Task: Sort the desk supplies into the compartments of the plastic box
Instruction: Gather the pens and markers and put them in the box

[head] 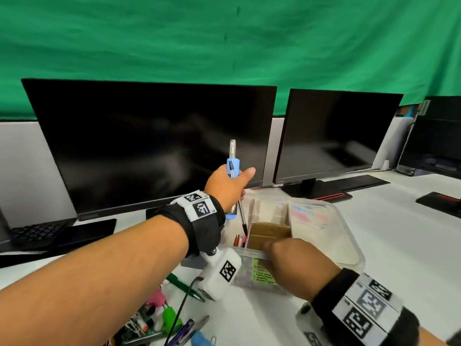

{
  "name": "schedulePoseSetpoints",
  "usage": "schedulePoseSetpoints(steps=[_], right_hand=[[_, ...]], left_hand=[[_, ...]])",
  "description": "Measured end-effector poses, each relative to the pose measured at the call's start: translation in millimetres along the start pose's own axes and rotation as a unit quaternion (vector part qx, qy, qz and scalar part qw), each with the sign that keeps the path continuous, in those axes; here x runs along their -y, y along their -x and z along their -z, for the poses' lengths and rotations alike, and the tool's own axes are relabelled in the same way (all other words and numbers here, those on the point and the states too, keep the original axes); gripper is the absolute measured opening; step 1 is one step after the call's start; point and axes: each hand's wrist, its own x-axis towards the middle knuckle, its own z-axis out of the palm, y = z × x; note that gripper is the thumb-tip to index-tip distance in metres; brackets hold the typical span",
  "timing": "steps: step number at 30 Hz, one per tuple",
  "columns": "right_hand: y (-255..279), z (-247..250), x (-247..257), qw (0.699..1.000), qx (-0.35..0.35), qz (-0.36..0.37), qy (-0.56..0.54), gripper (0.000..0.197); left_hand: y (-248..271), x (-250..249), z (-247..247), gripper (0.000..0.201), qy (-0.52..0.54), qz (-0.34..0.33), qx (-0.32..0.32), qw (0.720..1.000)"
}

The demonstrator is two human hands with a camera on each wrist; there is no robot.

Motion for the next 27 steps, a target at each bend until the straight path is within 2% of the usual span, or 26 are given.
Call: schedulePoseSetpoints(steps=[4,7,10,12,17,20,23,27], right_hand=[[-1,0,-1,1.0,-0.022,0.017,-0.002,0.022],[1,-1,0,0.999,-0.044,0.03,0.002,0.02],[1,-1,0,0.998,-0.055,0.033,0.007,0.018],[1,-1,-1,0.998,-0.058,0.036,0.007,0.017],[2,1,-2,0.997,-0.06,0.049,0.004,0.019],[2,0,-2,0.997,-0.054,0.046,0.006,0.019],[0,-1,-2,0.997,-0.056,0.046,-0.004,0.018],[1,-2,-1,0.997,-0.055,0.049,-0.009,0.019]], left_hand=[[-8,19,-10,0.041,-0.149,0.069,0.034,0.986],[-11,26,-15,0.041,-0.135,0.099,0.026,0.986],[-20,19,-16,0.027,-0.053,0.077,-0.049,0.994],[-23,14,-14,0.02,0.015,0.069,-0.07,0.995],[-23,15,-16,0.03,-0.094,0.049,-0.045,0.993],[-26,11,-17,0.034,-0.103,0.012,-0.068,0.992],[-23,14,-18,0.034,-0.189,0.028,-0.018,0.981],[-13,27,-18,0.042,-0.372,0.074,0.103,0.92]])
